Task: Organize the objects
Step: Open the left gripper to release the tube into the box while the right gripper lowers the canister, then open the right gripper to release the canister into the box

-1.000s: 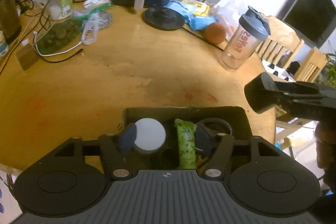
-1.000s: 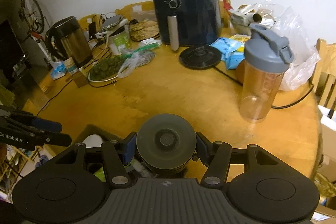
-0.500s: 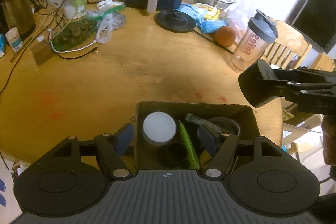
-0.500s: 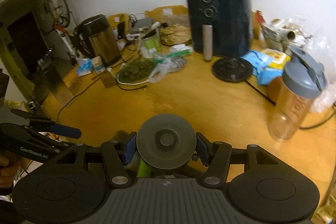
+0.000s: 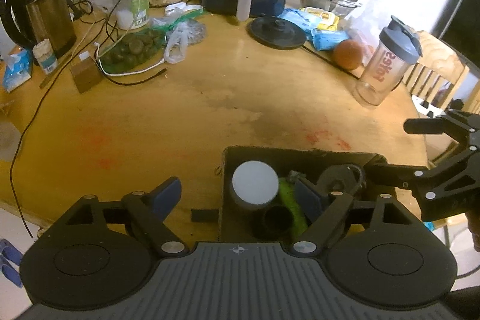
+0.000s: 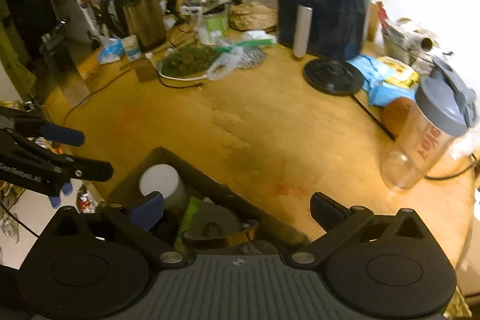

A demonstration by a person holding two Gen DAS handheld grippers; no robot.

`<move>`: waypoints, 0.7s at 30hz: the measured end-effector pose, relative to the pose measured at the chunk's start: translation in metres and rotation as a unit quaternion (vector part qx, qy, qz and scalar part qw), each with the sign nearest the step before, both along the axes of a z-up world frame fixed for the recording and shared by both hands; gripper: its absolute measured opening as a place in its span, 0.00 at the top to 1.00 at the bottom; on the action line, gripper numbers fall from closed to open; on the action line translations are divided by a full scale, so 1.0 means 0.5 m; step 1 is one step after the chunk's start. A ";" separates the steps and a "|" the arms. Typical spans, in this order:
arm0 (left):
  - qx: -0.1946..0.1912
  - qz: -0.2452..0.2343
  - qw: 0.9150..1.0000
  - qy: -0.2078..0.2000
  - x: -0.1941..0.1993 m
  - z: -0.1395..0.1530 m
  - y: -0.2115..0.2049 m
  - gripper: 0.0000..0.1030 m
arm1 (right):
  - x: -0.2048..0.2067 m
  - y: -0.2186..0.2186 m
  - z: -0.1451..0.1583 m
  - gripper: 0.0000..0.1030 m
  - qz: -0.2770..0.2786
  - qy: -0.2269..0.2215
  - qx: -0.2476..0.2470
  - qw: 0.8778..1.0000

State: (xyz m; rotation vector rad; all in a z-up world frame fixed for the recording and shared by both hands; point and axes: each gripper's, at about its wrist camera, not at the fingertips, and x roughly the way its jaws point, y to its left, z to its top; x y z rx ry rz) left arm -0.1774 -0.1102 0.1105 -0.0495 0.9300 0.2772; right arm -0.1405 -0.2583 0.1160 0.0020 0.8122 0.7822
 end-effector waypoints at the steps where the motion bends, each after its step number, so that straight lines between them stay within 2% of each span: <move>1: 0.004 0.000 1.000 -0.001 0.002 0.001 -0.003 0.19 | 0.000 -0.002 -0.002 0.00 -0.003 0.003 -0.002 1.000; 3: 0.014 0.001 1.000 -0.004 0.006 0.002 -0.007 0.15 | 0.001 -0.008 -0.004 0.00 -0.015 0.007 -0.005 1.000; 4: 0.019 0.000 1.000 -0.005 0.009 0.002 -0.010 0.06 | 0.002 -0.011 -0.005 0.00 -0.020 0.011 -0.008 1.000; 6: 0.031 0.000 1.000 0.004 0.017 0.000 -0.017 0.00 | 0.004 -0.017 -0.007 0.00 -0.030 0.021 -0.012 0.999; 12: 0.059 -0.015 0.997 0.035 0.038 -0.013 -0.034 0.00 | 0.006 -0.040 -0.024 0.00 -0.056 0.054 -0.029 0.997; 21: 0.055 -0.026 0.995 0.076 0.060 -0.034 -0.047 0.00 | 0.019 -0.071 -0.075 0.00 -0.096 0.125 -0.063 0.986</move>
